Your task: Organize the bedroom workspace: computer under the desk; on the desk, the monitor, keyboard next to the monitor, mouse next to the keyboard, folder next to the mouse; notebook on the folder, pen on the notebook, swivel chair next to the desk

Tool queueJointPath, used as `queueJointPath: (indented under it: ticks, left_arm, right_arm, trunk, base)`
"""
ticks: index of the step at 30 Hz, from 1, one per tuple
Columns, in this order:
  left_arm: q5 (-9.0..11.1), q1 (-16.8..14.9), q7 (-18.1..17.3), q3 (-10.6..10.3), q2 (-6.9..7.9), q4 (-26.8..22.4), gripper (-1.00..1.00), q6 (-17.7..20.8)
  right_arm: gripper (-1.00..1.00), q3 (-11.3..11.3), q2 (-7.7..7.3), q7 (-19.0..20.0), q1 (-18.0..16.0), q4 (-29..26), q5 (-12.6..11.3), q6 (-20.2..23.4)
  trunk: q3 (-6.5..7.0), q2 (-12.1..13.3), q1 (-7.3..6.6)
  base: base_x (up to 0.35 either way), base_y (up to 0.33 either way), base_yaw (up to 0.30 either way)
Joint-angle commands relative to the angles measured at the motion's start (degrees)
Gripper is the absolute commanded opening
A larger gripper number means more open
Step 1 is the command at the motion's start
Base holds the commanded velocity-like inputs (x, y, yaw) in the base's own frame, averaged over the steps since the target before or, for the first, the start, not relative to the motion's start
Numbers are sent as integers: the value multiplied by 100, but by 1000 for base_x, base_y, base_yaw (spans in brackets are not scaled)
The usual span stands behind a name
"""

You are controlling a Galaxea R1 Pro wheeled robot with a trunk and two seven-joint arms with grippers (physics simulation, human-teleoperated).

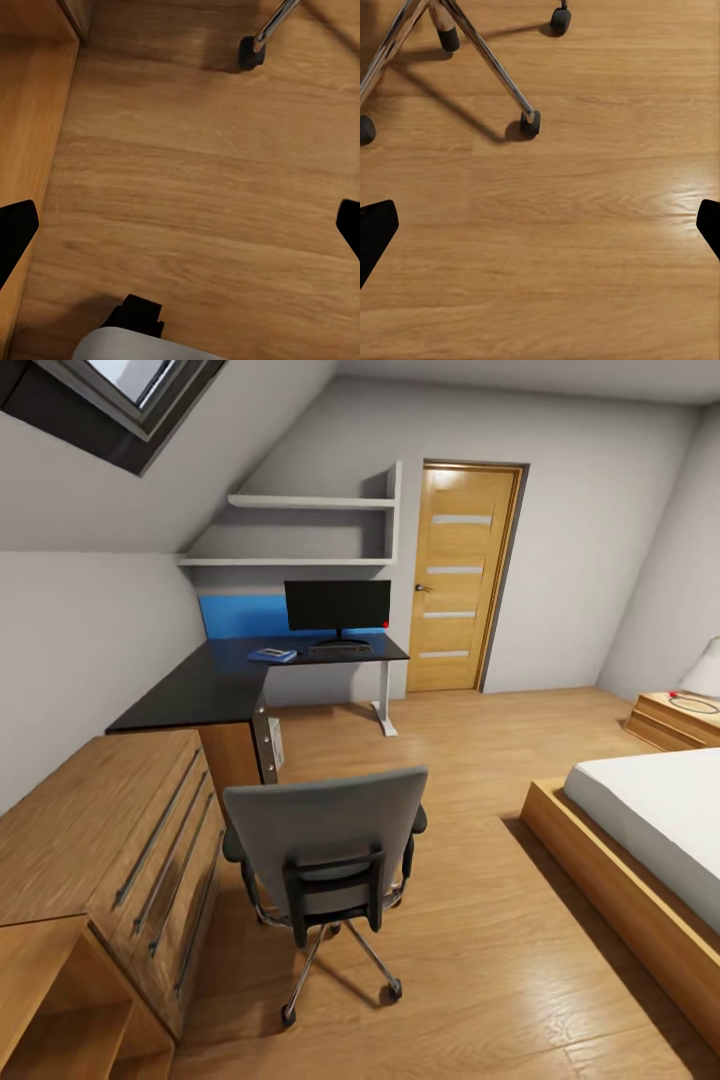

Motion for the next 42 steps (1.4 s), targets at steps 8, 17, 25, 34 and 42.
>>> queueJointPath:
  ticks: [8, 17, 25, 34, 42]
  left_arm:
    - [3, -3, 49, -52, -1, -4, 100, 6]
    - [10, -3, 57, -52, 0, -4, 100, 108]
    - [16, -3, 57, -45, 1, -4, 100, 231]
    - [12, -3, 65, -33, 0, -4, 100, 204]
    - [17, -3, 69, -29, 3, -4, 100, 194]
  right_arm:
    - [100, 50, 2, -34, -3, 2, -22, -7]
    - [100, 50, -4, -29, -3, -1, -18, -21]
    - [100, 73, -3, -28, -3, 3, -14, -32]
    - [100, 68, -13, -31, -3, 2, -13, -41]
    - [100, 70, -7, -34, -3, 1, -5, -54]
  trunk:
    - [-150, -325, 176]
    - [-311, -686, 374]
    - [-455, -1007, 549]
    - [-616, -1368, 747]
    - [-760, -1689, 923]
  base:
    - [0, 0, 0]
    - [0, 0, 0]
    - [0, 0, 0]
    - [0, 0, 0]
    - [0, 0, 0]
